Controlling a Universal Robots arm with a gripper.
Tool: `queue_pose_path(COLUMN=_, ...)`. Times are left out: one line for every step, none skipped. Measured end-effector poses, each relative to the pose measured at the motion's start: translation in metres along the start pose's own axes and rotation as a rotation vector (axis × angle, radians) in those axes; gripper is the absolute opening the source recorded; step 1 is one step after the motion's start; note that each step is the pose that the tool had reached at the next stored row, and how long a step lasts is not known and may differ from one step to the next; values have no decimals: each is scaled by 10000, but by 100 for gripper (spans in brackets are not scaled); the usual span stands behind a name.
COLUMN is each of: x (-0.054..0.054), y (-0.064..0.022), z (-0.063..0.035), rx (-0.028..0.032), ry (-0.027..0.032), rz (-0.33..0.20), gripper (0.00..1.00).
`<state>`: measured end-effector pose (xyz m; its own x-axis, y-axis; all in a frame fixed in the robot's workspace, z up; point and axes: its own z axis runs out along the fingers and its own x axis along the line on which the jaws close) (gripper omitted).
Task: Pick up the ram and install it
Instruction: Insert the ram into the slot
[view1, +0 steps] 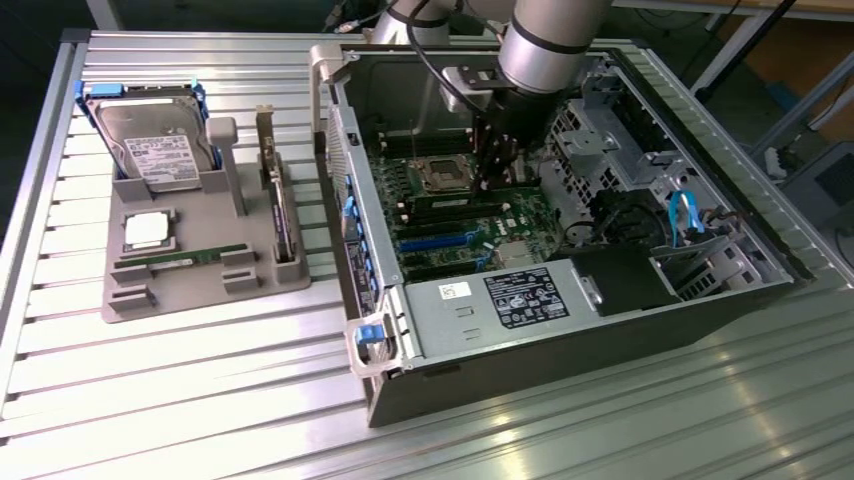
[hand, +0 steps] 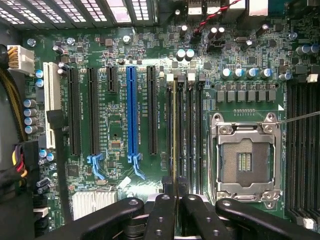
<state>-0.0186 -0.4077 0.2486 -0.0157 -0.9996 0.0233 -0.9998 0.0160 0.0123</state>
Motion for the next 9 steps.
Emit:
queue_pose_path(x=0, y=0, z=0, rx=0, ry=0, rz=-3, gripper=12)
queue_pose_path(x=0, y=0, z=0, rx=1, ry=0, rz=-31, gripper=12)
queue_pose_path(x=0, y=0, z=0, rx=3, ry=1, rz=-89, gripper=12)
queue_pose_path(x=0, y=0, z=0, rx=4, ry=1, rz=-125, gripper=12)
queue_pose_path(x=0, y=0, z=0, rx=5, ry=1, rz=-126, gripper=12)
queue_pose_path(x=0, y=7, z=1, rx=5, ry=1, rz=-125, gripper=12)
queue_pose_path(x=0, y=26, z=4, rx=10, ry=0, rz=-126, gripper=12)
queue_pose_path(x=0, y=51, z=8, rx=14, ry=0, rz=-126, gripper=12)
queue_pose_path(x=1, y=52, z=8, rx=15, ry=2, rz=-125, gripper=12)
